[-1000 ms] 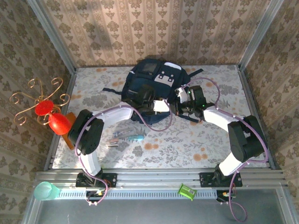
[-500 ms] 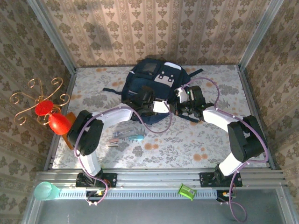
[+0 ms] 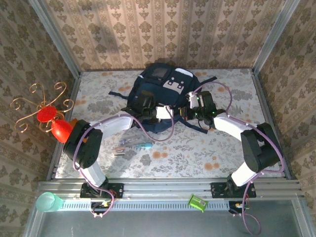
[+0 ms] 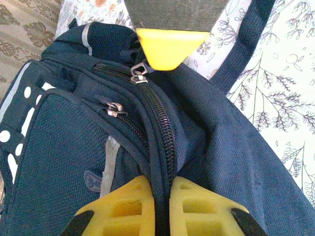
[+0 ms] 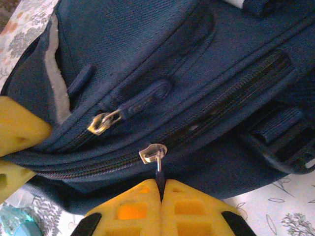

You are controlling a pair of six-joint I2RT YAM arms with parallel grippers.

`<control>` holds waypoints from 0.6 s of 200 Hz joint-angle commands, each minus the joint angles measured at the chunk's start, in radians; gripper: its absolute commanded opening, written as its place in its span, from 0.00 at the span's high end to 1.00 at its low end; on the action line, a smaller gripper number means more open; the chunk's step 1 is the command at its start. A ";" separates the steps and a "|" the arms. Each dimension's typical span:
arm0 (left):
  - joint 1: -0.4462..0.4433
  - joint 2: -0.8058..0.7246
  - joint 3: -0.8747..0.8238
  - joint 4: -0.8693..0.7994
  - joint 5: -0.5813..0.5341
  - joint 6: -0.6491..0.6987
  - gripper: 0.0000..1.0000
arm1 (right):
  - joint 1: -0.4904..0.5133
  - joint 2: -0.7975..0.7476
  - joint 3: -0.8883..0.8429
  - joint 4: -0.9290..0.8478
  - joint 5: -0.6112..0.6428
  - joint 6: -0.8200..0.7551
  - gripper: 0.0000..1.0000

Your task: Pack books, pencil case, and school supplies into a backpack

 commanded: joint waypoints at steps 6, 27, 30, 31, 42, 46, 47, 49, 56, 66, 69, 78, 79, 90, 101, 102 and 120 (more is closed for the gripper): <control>0.018 -0.059 -0.025 -0.008 0.070 -0.023 1.00 | -0.023 -0.033 0.019 -0.058 0.133 0.027 1.00; 0.025 -0.068 -0.033 -0.003 0.077 -0.023 1.00 | -0.033 -0.037 0.029 -0.073 0.154 0.027 1.00; 0.025 -0.070 -0.033 -0.002 0.079 -0.024 1.00 | -0.035 -0.036 0.032 -0.078 0.158 0.026 1.00; 0.026 -0.070 -0.034 -0.003 0.079 -0.024 1.00 | -0.035 -0.036 0.032 -0.079 0.159 0.027 1.00; 0.028 -0.075 -0.038 0.000 0.083 -0.026 1.00 | -0.038 -0.036 0.043 -0.091 0.170 0.027 1.00; 0.029 -0.076 -0.039 0.002 0.085 -0.027 1.00 | -0.041 -0.035 0.046 -0.098 0.174 0.028 1.00; 0.029 -0.076 -0.039 0.003 0.085 -0.027 1.00 | -0.041 -0.035 0.048 -0.099 0.175 0.028 1.00; 0.029 -0.076 -0.040 0.002 0.085 -0.027 1.00 | -0.043 -0.034 0.051 -0.102 0.176 0.028 1.00; 0.030 -0.079 -0.042 0.004 0.089 -0.028 1.00 | -0.048 -0.030 0.057 -0.112 0.181 0.028 1.00; 0.032 -0.083 -0.046 0.004 0.093 -0.029 1.00 | -0.055 -0.025 0.066 -0.122 0.185 0.031 1.00; 0.032 -0.084 -0.046 0.005 0.094 -0.029 1.00 | -0.056 -0.025 0.069 -0.126 0.185 0.032 1.00; 0.033 -0.087 -0.048 0.005 0.097 -0.030 1.00 | -0.062 -0.019 0.077 -0.134 0.190 0.036 1.00; 0.033 -0.087 -0.048 0.005 0.097 -0.029 1.00 | -0.063 -0.018 0.078 -0.135 0.190 0.036 1.00; 0.035 -0.090 -0.051 0.005 0.103 -0.030 1.00 | -0.070 -0.011 0.090 -0.150 0.199 0.040 1.00; 0.038 -0.095 -0.052 0.005 0.108 -0.031 1.00 | -0.078 0.000 0.103 -0.166 0.210 0.046 1.00; 0.038 -0.095 -0.053 0.005 0.109 -0.031 1.00 | -0.079 0.001 0.105 -0.168 0.211 0.046 1.00; 0.042 -0.101 -0.061 0.008 0.123 -0.035 1.00 | -0.091 0.017 0.126 -0.196 0.239 0.056 1.00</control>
